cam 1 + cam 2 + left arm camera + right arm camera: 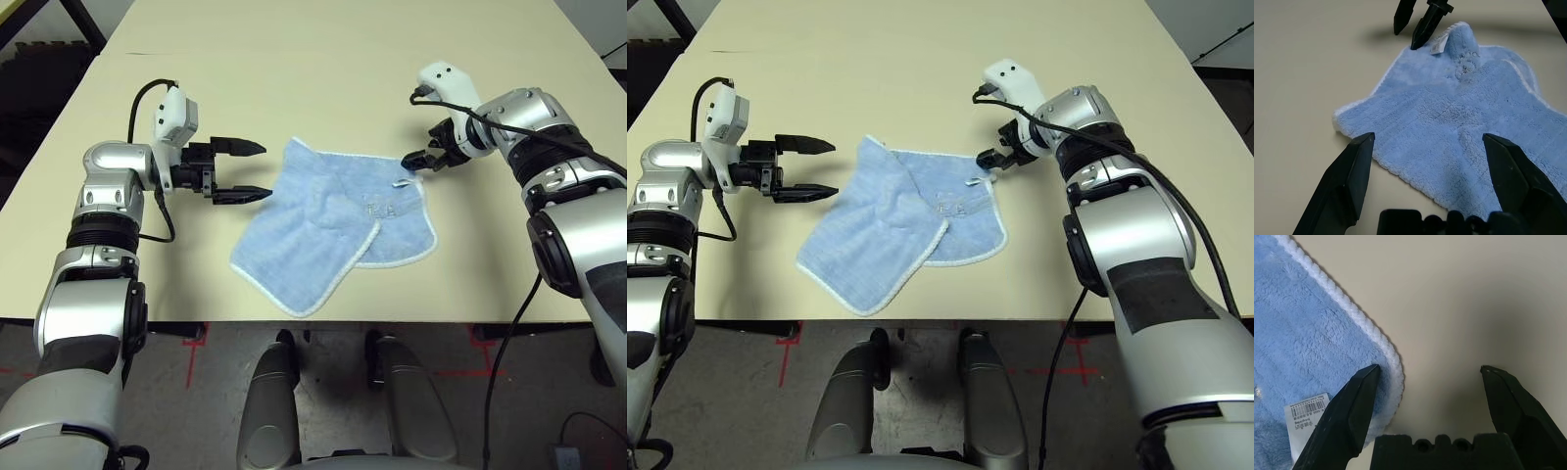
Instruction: Fold the towel and set it aside.
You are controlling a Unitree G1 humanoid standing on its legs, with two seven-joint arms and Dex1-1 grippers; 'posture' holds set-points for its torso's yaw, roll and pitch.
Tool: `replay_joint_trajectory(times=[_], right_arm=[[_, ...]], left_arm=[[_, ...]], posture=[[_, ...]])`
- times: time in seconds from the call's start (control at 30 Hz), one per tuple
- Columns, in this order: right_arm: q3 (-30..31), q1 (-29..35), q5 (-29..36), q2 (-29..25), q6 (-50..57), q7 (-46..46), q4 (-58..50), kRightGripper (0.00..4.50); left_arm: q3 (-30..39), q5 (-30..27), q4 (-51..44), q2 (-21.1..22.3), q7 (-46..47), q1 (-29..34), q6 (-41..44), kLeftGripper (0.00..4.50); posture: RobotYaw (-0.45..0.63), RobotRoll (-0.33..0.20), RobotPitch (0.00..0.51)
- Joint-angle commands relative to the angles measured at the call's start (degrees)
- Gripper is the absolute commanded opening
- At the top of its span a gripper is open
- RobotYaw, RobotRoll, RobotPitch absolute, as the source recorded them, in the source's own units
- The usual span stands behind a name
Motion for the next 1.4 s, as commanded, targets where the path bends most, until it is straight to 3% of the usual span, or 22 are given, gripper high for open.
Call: replay_joint_trajectory(times=[0.03,0.6,0.7,1.07,1.3,1.4], right_arm=[[0.4,1.4,-0.6,0.7,0.6,0.6,0.3,4.5],[1.8,1.8,-2.1,1.2,0.1,4.7,-1.4,4.5],[2.6,2.6,-2.8,1.1,-0.7,5.0,-1.7,3.94],[3.3,3.6,-4.2,0.5,-2.2,6.0,-2.5,0.17],[2.8,3.5,-3.8,-0.2,-1.8,6.4,-3.2,0.03],[-1.3,4.3,-0.6,-1.1,-3.9,4.7,-4.5,0.03]], left_arm=[[0.2,-0.6,-1.4,0.3,-0.3,1.3,0.4,4.47],[1.4,-2.5,-4.9,1.1,0.8,2.5,3.5,4.47],[1.3,-2.5,-5.3,1.1,0.9,2.5,3.8,4.5],[0.9,-2.0,-5.6,1.2,1.0,2.4,3.8,4.5],[0.9,-1.7,-4.7,1.4,1.0,2.5,3.2,4.5],[1.2,-1.8,-4.1,1.3,1.7,2.6,3.4,4.5]], posture=[[-0.04,0.0,0.302],[-0.03,0.0,0.302],[-0.03,0.0,0.302],[-0.03,0.0,0.3],[-0.04,0.0,0.296],[-0.04,0.0,0.295]])
